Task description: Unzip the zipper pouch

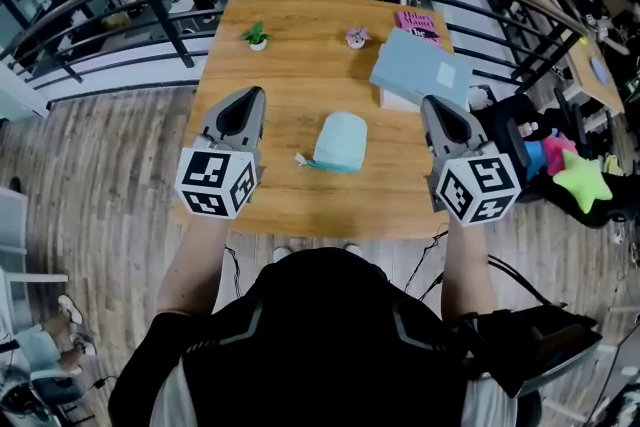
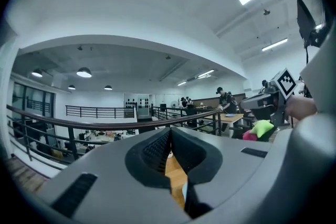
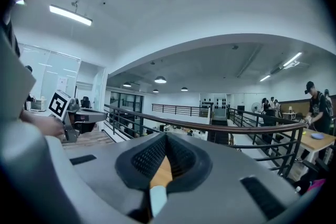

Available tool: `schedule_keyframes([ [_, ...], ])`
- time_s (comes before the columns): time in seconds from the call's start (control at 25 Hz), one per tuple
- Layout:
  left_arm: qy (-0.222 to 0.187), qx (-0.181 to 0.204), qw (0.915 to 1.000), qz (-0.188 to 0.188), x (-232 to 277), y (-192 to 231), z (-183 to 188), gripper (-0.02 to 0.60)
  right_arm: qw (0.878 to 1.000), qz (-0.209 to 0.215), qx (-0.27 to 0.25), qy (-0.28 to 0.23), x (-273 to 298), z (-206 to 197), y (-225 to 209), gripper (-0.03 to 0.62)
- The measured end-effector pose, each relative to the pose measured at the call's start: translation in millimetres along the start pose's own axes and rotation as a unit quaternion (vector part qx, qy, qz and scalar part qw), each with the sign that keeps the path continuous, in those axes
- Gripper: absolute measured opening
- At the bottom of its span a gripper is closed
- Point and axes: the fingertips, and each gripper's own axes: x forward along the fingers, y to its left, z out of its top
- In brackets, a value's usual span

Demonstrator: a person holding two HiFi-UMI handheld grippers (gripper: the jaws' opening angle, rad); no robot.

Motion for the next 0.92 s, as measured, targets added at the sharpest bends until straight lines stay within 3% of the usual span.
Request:
schedule_keyframes([
  [0.2, -0.010, -0.020, 0.9998, 0.001, 2, 1, 4, 0.029, 1.000, -0.001, -0.001, -0.002, 5, 2, -4, 0.008],
  [0.72, -0.006, -0.012, 0.9985, 0.053, 11, 16, 11, 0.031, 1.000, -0.003, 0.008, -0.001, 14, 0, -18, 0.008],
  [0.92, -0.011, -0.004, 0.9985, 0.054, 18, 12, 11, 0.031, 1.000, -0.007, 0.009, 0.000, 17, -4, -25, 0.008],
])
